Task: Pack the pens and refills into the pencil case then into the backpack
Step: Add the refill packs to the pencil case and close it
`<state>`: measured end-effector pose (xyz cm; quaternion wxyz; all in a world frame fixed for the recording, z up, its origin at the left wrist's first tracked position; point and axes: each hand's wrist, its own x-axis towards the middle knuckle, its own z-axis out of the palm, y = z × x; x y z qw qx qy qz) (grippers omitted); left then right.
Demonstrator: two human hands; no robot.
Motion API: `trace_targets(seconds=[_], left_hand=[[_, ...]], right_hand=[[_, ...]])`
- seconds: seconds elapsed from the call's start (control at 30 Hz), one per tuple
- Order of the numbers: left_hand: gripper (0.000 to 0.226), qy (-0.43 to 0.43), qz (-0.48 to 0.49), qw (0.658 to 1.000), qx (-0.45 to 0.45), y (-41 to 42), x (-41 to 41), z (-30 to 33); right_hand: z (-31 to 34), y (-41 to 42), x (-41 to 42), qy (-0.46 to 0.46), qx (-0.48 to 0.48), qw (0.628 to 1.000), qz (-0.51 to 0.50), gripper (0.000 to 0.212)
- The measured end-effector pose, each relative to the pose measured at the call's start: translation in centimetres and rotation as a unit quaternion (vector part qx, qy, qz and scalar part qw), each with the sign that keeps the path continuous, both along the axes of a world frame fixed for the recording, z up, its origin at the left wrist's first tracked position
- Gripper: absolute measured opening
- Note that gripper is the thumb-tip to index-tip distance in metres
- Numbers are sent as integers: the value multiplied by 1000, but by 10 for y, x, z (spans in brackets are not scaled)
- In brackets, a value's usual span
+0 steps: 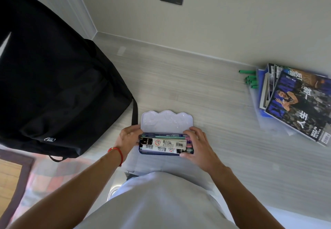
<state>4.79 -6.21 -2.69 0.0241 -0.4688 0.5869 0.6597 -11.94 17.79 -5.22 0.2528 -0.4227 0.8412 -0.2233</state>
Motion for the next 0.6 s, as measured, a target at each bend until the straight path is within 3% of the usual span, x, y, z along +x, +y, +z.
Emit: trace_targets(seconds=[0.23,0.3,0.43,0.6], left_hand=[[22,-27,-11,1000,8,-8,-23,2],[19,-36,-17,999,8,-7,-26,2],[20,-55,-3,998,6,-7,-36,5],[24,-20,38,999,18,-7,-46,14]], right_hand=[[3,1,-10,-18,-2,999,-50,78],[6,-1,-11,-55,-25,992,-112,70],[10,-20,-17,-199,-50,932,-300,59],[18,-33,-30,-314,-132,844,-415,62]])
